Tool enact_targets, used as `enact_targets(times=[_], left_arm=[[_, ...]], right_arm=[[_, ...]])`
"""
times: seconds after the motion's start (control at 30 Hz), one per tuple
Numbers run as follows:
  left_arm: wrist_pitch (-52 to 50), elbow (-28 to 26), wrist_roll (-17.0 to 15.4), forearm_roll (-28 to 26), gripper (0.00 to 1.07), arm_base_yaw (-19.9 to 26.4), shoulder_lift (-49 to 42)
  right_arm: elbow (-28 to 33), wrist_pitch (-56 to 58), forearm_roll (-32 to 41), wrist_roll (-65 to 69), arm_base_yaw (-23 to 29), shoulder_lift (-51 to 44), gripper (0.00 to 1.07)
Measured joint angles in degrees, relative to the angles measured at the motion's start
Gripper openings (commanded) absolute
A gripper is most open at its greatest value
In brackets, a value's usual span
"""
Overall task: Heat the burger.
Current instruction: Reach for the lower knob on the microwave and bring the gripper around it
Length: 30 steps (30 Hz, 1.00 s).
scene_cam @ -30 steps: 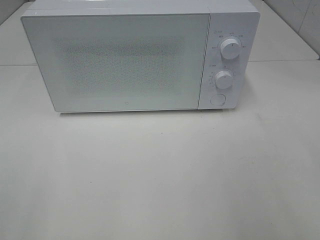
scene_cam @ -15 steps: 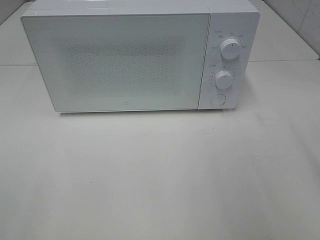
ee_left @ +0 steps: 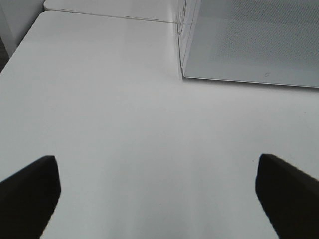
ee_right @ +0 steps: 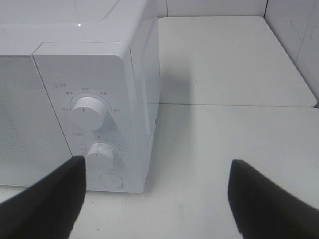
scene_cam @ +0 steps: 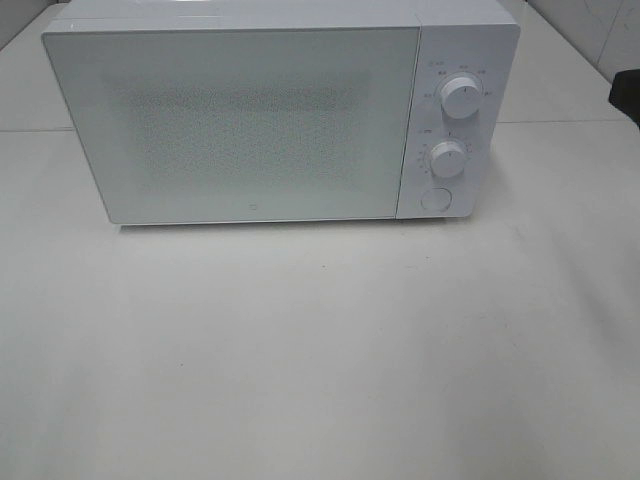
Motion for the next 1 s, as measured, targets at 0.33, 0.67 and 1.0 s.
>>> enact_targets(times=[0.33, 0.67, 1.0], left_arm=[[0.0, 0.0, 0.0, 0.0, 1.0, 0.0, 0.0], [0.0, 0.0, 0.0, 0.0, 1.0, 0.0, 0.0], [0.0, 0.0, 0.0, 0.0, 1.0, 0.0, 0.0]], right_arm=[[1.72, -17.7, 0.57, -0.11, 0.0, 11.34, 0.76], [3.55, -31.05, 13.24, -11.75, 0.0, 22.46, 0.76], [3.5, -44.18, 21.08, -19.19, 6.88, 32.43, 0.76]])
